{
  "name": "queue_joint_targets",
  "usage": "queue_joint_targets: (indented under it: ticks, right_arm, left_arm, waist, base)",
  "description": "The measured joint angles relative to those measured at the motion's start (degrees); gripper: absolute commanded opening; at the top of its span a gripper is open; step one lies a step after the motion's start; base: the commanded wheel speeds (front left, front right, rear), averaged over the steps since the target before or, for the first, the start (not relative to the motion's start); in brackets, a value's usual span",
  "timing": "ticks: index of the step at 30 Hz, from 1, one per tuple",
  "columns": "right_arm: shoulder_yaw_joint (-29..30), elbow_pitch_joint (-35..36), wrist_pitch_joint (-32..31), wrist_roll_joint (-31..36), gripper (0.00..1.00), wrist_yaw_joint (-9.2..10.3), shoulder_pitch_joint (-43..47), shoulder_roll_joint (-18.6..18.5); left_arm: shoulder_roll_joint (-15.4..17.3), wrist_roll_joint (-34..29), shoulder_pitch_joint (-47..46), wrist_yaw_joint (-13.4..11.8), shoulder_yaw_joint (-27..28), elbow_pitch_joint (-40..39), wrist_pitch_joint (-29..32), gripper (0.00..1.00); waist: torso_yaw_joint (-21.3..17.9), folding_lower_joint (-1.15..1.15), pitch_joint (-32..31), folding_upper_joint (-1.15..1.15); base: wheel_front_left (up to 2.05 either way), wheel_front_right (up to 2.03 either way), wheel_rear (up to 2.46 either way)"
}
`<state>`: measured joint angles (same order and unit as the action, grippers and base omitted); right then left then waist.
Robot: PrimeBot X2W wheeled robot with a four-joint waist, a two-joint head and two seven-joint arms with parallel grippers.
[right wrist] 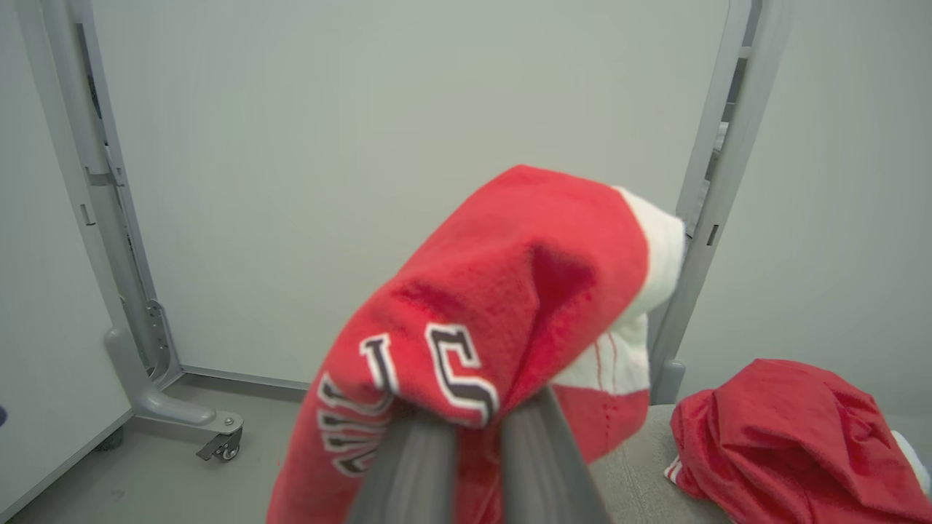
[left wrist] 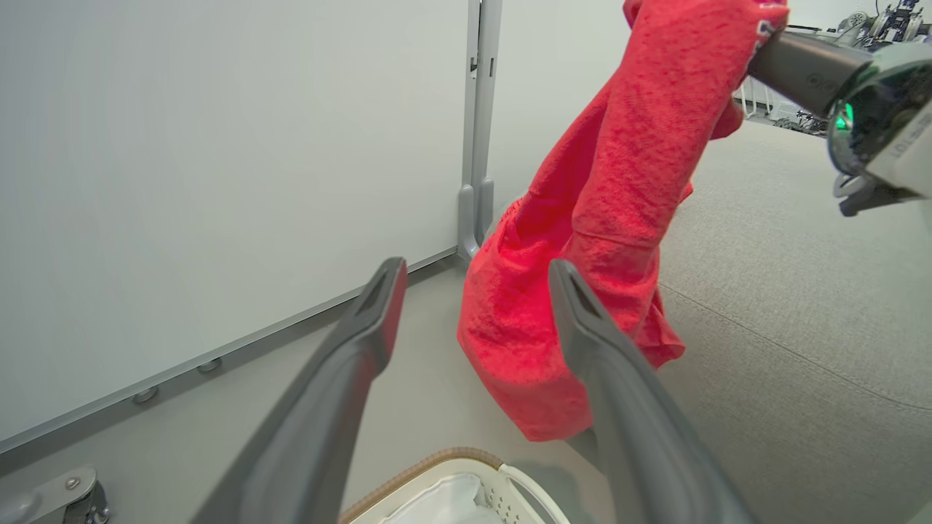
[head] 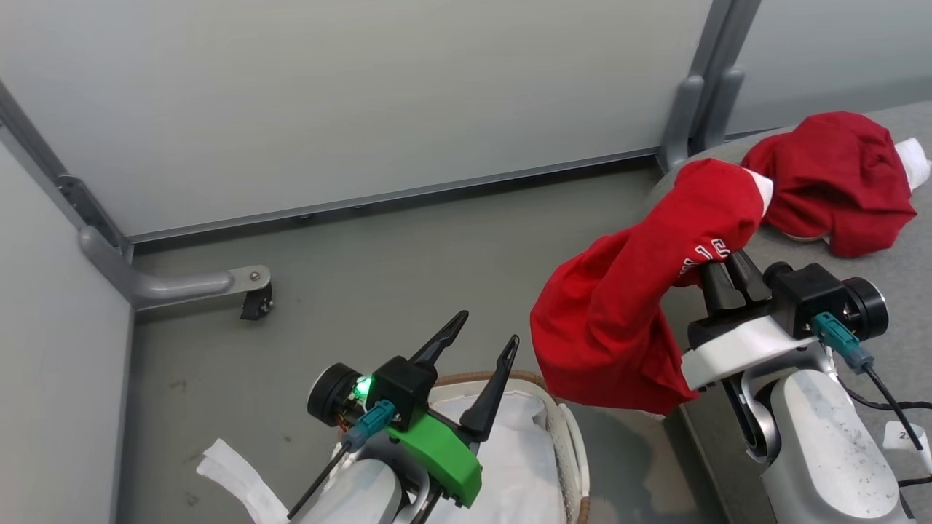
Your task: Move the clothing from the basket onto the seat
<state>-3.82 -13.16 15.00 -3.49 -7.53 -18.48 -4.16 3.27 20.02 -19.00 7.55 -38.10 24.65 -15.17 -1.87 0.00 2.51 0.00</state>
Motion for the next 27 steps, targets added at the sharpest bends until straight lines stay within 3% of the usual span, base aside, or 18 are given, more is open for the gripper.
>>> queue_joint_targets:
  ticks: [18, 27]
  right_arm:
    - [0.4, 1.2, 0.0, 0.0, 0.0, 0.0, -2.7, -0.7]
    - [2.1, 2.3, 0.0, -0.1, 0.0, 0.0, -5.4, -0.4]
  left_arm:
    - [-0.4, -0.9, -1.8, 0.0, -1.9, -1.0, 0.0, 1.0]
    - [-0.5, -1.6, -3.1, 0.0, -2.3, -0.9, 0.0, 1.0]
  waist:
    - [-14.9, 0.0, 5.7, 0.0]
    - [-18.8, 0.0, 10.1, 0.0]
  base:
    - [0.0, 0.0, 0.0]
    - [0.0, 0.0, 0.0]
